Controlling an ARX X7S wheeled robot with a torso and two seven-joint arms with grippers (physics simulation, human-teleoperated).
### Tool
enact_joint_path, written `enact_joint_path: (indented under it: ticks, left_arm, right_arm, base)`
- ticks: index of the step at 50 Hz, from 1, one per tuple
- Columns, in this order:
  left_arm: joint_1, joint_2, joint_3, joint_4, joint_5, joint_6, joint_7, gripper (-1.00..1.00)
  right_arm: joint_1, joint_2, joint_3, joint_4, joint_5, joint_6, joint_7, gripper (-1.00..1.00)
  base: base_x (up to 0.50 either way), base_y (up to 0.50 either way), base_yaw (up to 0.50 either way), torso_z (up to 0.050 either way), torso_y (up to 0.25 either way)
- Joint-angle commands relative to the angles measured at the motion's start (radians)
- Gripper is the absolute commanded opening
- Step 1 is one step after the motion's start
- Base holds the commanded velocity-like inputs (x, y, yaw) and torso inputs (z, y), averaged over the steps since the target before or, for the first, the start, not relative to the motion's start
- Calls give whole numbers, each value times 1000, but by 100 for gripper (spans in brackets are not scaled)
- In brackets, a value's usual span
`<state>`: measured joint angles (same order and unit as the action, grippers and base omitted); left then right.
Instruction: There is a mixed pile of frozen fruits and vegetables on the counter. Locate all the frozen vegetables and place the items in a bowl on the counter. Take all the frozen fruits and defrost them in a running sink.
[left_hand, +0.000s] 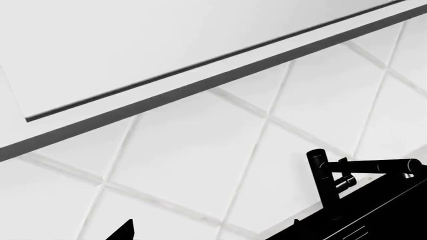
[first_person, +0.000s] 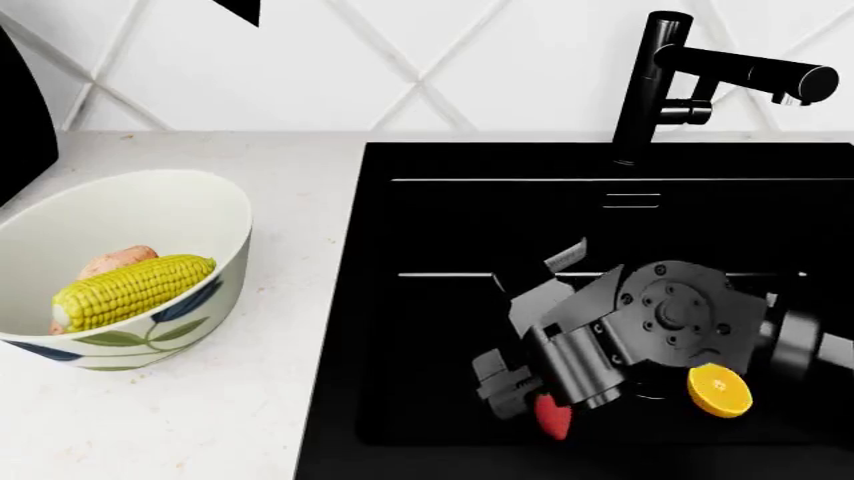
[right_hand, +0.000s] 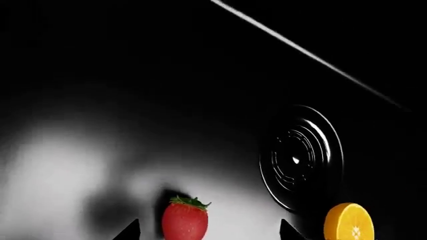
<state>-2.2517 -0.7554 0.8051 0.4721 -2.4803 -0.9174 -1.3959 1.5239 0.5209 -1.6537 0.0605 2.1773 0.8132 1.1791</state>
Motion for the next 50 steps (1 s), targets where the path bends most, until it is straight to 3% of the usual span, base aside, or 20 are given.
enact_joint_path:
  ticks: [1, 33, 50]
  left_arm:
    - [-1, 2, -1, -3, -1, -2, -2, 100]
    - [-12, -2, 3, 0, -22, -12, -20, 100]
    - [-9, -6, 2, 5, -30, -7, -27, 100]
  right_arm:
    - [120, 39, 51, -117, 16, 26, 39, 100]
    - [250, 169, 254, -534, -81, -95, 105, 100]
    - [320, 182, 311, -707, -55, -129, 198, 100]
  base:
    - [0, 0, 0, 0, 0]
    - [0, 0, 0, 0, 0]
    - [0, 0, 0, 0, 0]
